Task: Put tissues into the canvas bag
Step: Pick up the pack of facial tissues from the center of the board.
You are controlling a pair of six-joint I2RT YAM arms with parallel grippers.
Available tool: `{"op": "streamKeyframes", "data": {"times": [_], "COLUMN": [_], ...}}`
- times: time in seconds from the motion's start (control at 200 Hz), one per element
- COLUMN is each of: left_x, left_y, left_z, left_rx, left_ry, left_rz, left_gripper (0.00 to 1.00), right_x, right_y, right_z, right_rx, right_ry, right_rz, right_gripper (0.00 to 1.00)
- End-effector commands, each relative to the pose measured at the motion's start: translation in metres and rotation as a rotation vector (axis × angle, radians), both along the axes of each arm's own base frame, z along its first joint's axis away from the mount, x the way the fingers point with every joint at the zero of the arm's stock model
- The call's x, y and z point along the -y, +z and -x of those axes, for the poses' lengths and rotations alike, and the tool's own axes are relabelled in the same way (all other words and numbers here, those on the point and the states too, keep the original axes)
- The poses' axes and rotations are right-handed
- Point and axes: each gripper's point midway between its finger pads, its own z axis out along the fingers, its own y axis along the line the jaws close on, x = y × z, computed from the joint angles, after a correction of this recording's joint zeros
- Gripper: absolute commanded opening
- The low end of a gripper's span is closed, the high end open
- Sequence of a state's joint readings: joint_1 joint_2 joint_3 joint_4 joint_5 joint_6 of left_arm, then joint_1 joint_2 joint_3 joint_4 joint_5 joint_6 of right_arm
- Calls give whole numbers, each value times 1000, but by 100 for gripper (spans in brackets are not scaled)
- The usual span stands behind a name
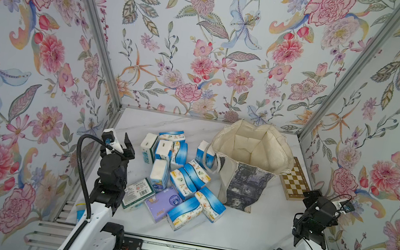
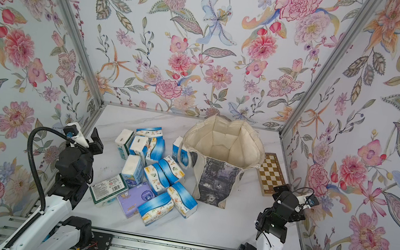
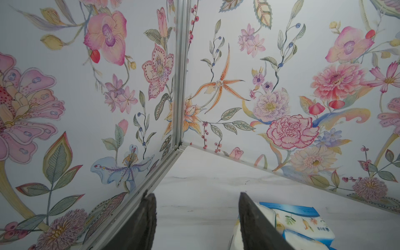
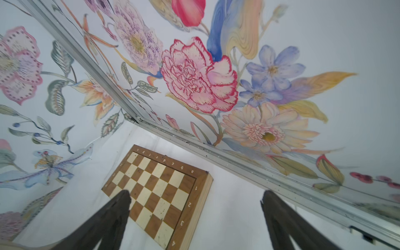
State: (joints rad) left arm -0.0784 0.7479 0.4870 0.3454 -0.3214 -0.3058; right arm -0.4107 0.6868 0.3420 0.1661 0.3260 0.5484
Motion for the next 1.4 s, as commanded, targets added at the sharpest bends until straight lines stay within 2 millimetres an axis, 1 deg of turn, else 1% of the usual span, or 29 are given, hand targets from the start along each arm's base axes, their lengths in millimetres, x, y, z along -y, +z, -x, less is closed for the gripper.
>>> {"op": "streamKeyframes", "data": {"times": [0.0, 0.08, 0.145, 0.155, 0.16, 0.165, 0.195, 0.245, 0.295, 0.325, 0.365, 0.44, 0.475, 0.521, 0.606, 0.686, 0.771, 0.781, 0.806, 0.861, 0.931, 0.966, 0.996, 1.046, 1.101, 1.161, 1.231, 1.291, 1.391], "left_x": [6, 13, 18, 19, 19, 19, 22, 27, 32, 35, 40, 52, 59, 69, 84, 92, 94, 93, 92, 88, 84, 83, 85, 89, 97, 105, 115, 123, 136], "left_y": [8, 15, 17, 18, 18, 18, 19, 20, 20, 19, 18, 19, 19, 20, 22, 21, 21, 21, 22, 22, 21, 19, 16, 9, -2, -17, -34, -47, -64], "left_z": [0, -2, -4, -4, -4, -4, -5, -6, -9, -10, -12, -15, -17, -19, -23, -26, -25, -25, -23, -20, -16, -15, -15, -16, -16, -16, -14, -11, -3], "left_rx": [-52, -52, -61, -62, -62, -63, -70, -81, -99, -111, -127, -149, -159, -170, -193, -206, -198, -196, -189, -180, -188, -206, -228, -272, -337, -412, -496, -552, -604], "left_ry": [-30, -68, -92, -96, -98, -99, -110, -128, -142, -151, -163, -187, -197, -209, -226, -239, -248, -246, -244, -227, -209, -208, -214, -239, -281, -326, -376, -420, -487], "left_rz": [22, 33, 36, 36, 36, 37, 36, 33, 26, 21, 15, -2, -16, -35, -64, -65, -42, -39, -32, -25, -27, -32, -36, -40, -41, -37, -26, -6, 45], "left_gripper": [59, 56, 55, 55, 55, 55, 54, 53, 52, 51, 49, 49, 49, 49, 50, 50, 50, 50, 50, 50, 50, 50, 50, 50, 50, 50, 51, 52, 53], "right_x": [-12, -24, -41, -45, -45, -49, -60, -81, -108, -124, -147, -196, -217, -252, -312, -365, -418, -426, -441, -470, -497, -507, -512, -517, -516, -511, -505, -497, -475], "right_y": [38, 83, 124, 130, 137, 137, 155, 187, 214, 227, 247, 271, 279, 288, 290, 278, 247, 244, 233, 209, 184, 171, 163, 149, 135, 128, 131, 140, 158], "right_z": [-1, -5, -10, -12, -11, -13, -17, -23, -30, -34, -36, -36, -35, -29, -16, 4, 25, 31, 39, 56, 74, 76, 77, 73, 64, 53, 46, 38, 16], "right_rx": [111, 198, 271, 282, 293, 293, 319, 364, 391, 398, 410, 413, 404, 397, 361, 302, 197, 191, 158, 88, 6, -40, -72, -133, -191, -225, -221, -200, -148], "right_ry": [66, 144, 251, 277, 278, 301, 374, 495, 649, 740, 854, 1062, 1139, 1261, 1471, 1664, 1848, 1879, 1933, 2037, 2134, 2155, 2165, 2153, 2105, 2050, 2015, 1977, 1869], "right_rz": [-17, 27, 76, 85, 95, 97, 125, 165, 192, 201, 222, 270, 300, 348, 407, 457, 488, 493, 499, 497, 481, 462, 448, 428, 433, 445, 444, 441, 442], "right_gripper": [97, 96, 96, 96, 96, 96, 96, 95, 95, 95, 94, 93, 93, 93, 94, 94, 94, 93, 94, 94, 93, 94, 94, 94, 94, 95, 95, 95, 95]}}
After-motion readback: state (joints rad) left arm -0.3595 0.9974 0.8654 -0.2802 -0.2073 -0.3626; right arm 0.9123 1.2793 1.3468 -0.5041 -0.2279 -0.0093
